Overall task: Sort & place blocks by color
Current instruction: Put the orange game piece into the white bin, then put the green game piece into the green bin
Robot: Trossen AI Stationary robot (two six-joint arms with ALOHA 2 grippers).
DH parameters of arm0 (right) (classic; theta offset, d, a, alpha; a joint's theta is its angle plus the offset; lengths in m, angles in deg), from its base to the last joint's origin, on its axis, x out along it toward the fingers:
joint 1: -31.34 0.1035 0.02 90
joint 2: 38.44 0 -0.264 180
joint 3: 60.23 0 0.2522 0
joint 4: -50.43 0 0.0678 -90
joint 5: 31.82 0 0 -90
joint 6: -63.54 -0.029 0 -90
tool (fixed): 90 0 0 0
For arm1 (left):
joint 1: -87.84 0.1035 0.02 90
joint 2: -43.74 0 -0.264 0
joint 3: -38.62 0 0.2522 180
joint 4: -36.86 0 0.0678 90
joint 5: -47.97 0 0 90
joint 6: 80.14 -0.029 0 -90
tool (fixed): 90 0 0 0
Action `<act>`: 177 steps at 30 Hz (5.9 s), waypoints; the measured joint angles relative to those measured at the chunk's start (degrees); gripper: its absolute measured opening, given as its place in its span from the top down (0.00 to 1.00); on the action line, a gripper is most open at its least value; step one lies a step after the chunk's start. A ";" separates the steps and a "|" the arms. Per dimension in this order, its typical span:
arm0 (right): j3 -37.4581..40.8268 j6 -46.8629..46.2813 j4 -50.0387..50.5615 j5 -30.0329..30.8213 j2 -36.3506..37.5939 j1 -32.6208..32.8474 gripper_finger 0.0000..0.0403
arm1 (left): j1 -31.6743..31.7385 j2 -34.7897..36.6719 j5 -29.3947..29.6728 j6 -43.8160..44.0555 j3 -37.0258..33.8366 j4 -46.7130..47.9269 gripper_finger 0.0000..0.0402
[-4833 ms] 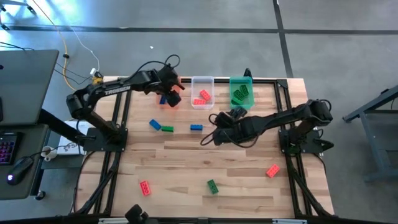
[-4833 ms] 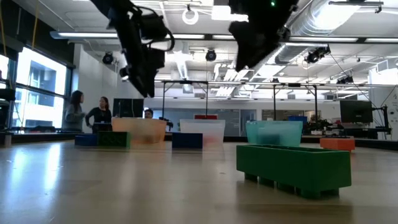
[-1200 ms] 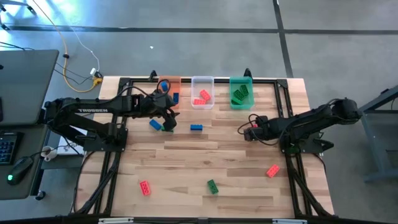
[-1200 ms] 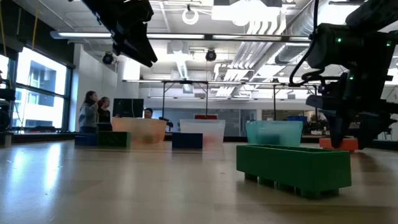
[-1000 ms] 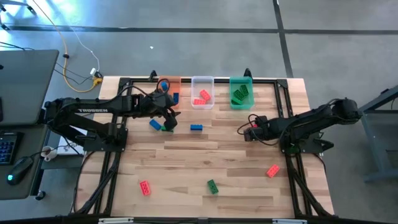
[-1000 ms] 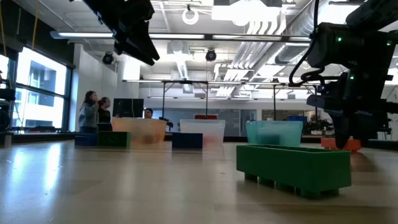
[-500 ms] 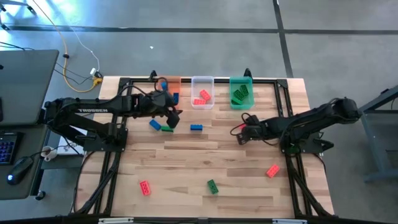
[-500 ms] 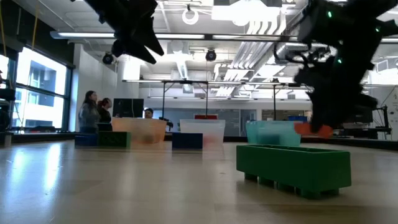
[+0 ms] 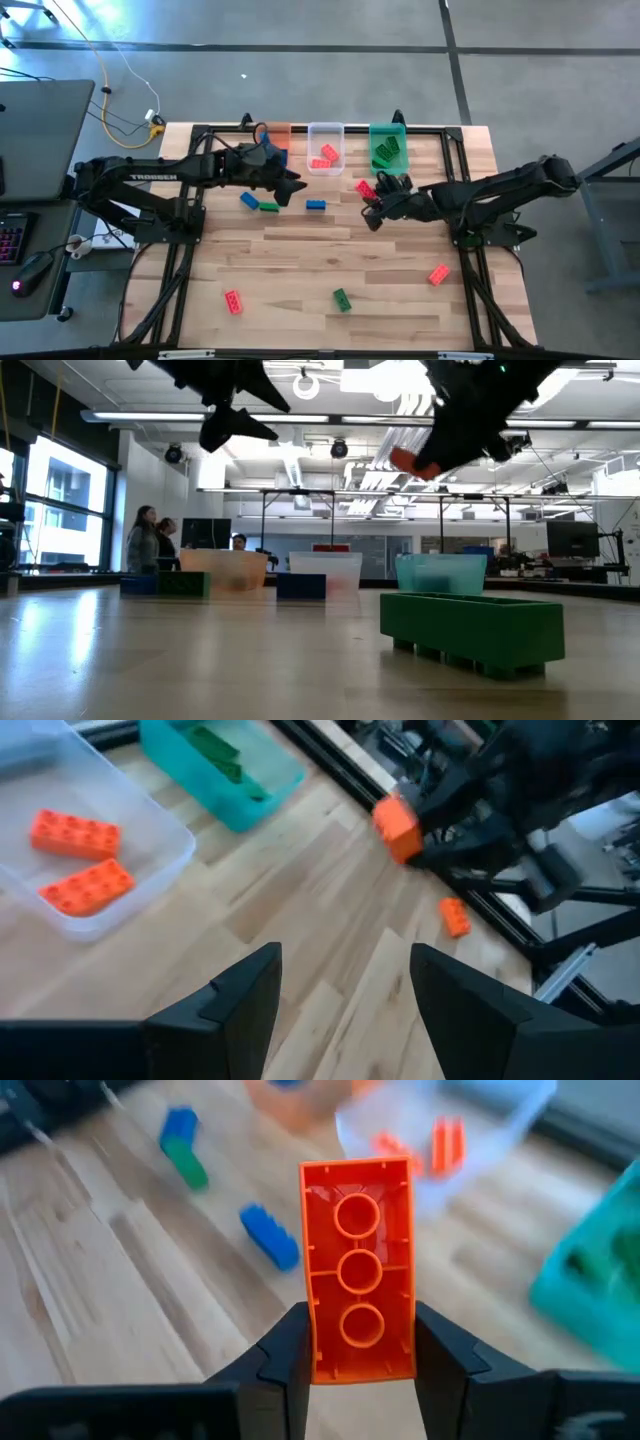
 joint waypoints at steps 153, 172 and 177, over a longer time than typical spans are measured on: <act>-9.73 20.83 -14.25 1.70 -19.78 1.03 0.39 | 18.41 -22.47 -2.38 -39.43 13.11 21.09 0.37; -9.73 20.84 -12.95 -1.09 -19.78 1.14 0.39 | 6.49 -20.42 3.47 -49.05 12.88 45.02 0.37; -9.73 20.93 -12.92 -1.07 -19.78 1.14 0.39 | 4.61 -20.16 1.29 -49.05 8.44 44.38 0.37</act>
